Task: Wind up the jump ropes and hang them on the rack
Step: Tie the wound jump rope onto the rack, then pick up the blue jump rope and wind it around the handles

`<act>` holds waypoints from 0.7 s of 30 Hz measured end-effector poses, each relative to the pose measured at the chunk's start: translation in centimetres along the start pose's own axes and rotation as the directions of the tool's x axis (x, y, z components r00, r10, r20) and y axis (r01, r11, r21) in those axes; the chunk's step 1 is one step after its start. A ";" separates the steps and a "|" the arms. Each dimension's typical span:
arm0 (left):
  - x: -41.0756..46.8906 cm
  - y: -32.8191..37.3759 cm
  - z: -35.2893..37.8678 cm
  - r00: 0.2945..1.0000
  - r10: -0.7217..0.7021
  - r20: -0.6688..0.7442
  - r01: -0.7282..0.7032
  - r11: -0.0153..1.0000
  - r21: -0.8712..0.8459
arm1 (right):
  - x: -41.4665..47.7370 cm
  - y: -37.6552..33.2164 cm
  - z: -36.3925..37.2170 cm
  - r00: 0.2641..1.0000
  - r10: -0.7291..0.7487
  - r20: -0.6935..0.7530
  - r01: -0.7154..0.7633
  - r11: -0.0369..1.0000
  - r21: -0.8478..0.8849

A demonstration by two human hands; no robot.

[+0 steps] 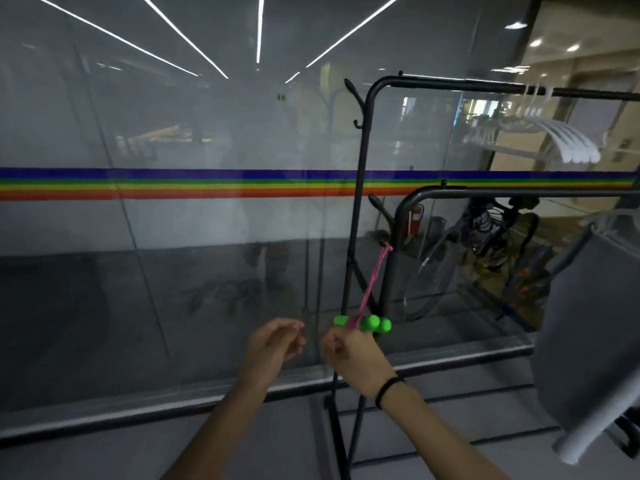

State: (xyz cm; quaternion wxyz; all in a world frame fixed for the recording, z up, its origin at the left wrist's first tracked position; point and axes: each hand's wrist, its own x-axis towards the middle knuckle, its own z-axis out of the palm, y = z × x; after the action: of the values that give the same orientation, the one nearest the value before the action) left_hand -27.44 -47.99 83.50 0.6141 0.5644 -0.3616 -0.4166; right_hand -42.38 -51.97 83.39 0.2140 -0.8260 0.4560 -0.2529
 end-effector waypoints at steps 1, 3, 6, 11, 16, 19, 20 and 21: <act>-0.8 0.0 -1.2 1.000 0.004 -0.013 -0.003 1.000 0.022 | -0.5 -0.8 0.7 1.000 0.000 0.021 0.000 1.000 -0.002; -2.4 0.1 -4.0 0.999 0.021 -0.039 -0.019 0.998 0.054 | -1.6 -3.0 2.3 0.998 -0.009 0.067 0.008 1.000 0.006; -5.5 0.3 -8.0 0.998 0.057 -0.041 -0.052 0.994 0.097 | -3.1 -6.5 4.6 0.994 -0.008 0.107 0.008 1.000 -0.005; -12.9 -1.6 -18.9 0.998 0.031 -0.059 -0.023 0.992 0.126 | -8.5 -15.1 12.3 0.978 0.023 0.208 -0.040 0.996 0.077; -20.9 -4.5 -30.4 0.998 -0.039 -0.051 0.050 0.966 0.254 | -17.2 -21.4 22.3 0.952 0.142 0.272 -0.217 0.938 0.269; -24.8 -6.1 -34.8 0.995 -0.084 -0.061 0.097 0.961 0.258 | -20.8 -23.2 27.0 0.923 0.169 0.346 -0.277 0.915 0.292; -25.9 -6.8 -35.9 0.992 -0.103 -0.071 0.118 0.960 0.254 | -21.9 -23.6 28.2 0.909 0.176 0.377 -0.296 0.911 0.287; -26.9 -7.5 -36.9 0.989 -0.123 -0.085 0.141 0.959 0.245 | -22.8 -23.8 29.4 0.893 0.183 0.410 -0.312 0.911 0.272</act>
State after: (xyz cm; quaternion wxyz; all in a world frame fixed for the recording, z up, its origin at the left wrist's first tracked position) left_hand -5.04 -8.88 73.00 0.5211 0.6743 -0.3511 -0.3879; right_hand -19.42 -17.00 69.27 0.4634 -0.7453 0.4604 -0.1331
